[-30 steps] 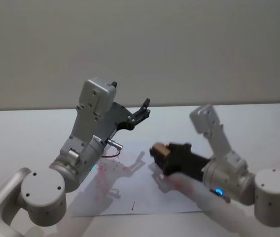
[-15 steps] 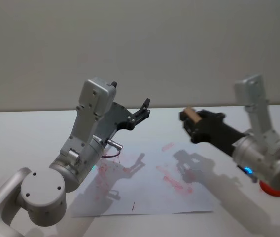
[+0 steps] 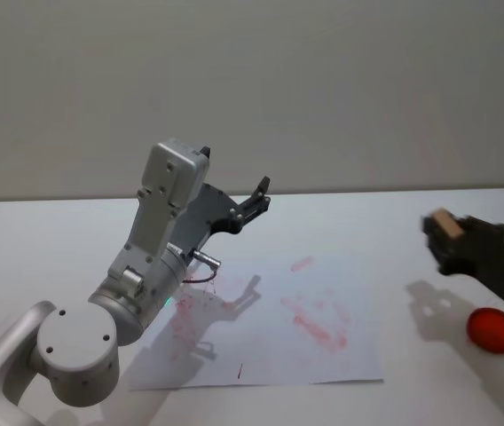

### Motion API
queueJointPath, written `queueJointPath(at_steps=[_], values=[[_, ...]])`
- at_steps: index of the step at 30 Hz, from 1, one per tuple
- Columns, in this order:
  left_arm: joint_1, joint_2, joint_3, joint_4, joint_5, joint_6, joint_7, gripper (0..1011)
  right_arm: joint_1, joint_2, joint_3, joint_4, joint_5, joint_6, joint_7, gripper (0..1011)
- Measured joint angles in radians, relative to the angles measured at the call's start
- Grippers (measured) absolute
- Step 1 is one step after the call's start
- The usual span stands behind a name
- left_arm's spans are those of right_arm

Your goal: Use the one hand to pick up the stamp and affix it onto the A4 paper.

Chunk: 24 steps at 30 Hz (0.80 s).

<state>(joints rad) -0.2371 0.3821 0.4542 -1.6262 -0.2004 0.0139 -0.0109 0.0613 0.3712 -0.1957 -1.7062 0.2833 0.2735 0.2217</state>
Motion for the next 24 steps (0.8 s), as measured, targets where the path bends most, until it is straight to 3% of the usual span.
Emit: queueJointPath(at_steps=[9, 24], values=[[0.000, 0.000, 0.000, 0.000, 0.000, 0.000, 0.000, 1001, -0.102, 0.088, 0.057, -0.045, 0.027, 0.044, -0.065, 219], [0.000, 0.000, 0.000, 0.000, 0.000, 0.000, 0.000, 1001, -0.151, 0.128, 0.074, -0.053, 0.027, 0.097, -0.062, 219]])
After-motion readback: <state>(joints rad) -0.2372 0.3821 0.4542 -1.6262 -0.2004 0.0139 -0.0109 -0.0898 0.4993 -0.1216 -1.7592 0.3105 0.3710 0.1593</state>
